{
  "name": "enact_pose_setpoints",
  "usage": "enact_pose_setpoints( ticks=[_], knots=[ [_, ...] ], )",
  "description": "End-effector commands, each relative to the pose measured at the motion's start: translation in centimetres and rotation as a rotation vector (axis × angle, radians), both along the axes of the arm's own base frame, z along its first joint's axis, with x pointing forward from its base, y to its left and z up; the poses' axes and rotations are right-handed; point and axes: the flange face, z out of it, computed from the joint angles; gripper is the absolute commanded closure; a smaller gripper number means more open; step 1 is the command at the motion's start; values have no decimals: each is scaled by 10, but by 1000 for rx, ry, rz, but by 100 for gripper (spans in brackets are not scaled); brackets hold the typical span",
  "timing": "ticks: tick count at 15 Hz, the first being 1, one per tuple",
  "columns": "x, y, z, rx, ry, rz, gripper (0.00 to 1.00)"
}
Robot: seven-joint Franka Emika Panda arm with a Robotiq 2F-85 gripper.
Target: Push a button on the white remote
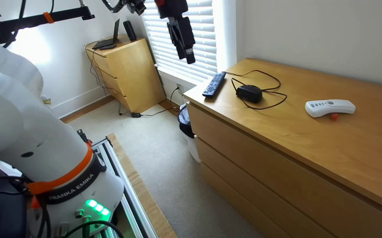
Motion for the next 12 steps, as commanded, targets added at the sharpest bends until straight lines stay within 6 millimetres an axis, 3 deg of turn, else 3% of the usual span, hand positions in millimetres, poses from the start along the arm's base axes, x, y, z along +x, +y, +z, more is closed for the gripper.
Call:
enact_pose_setpoints(
  ticks=[1, 8, 12],
  knots=[
    [29, -48, -9, 19, -68, -86, 0],
    [87, -124, -29, 41, -210, -161, 0],
    [124, -156, -38, -6, -288, -173, 0]
  ],
)
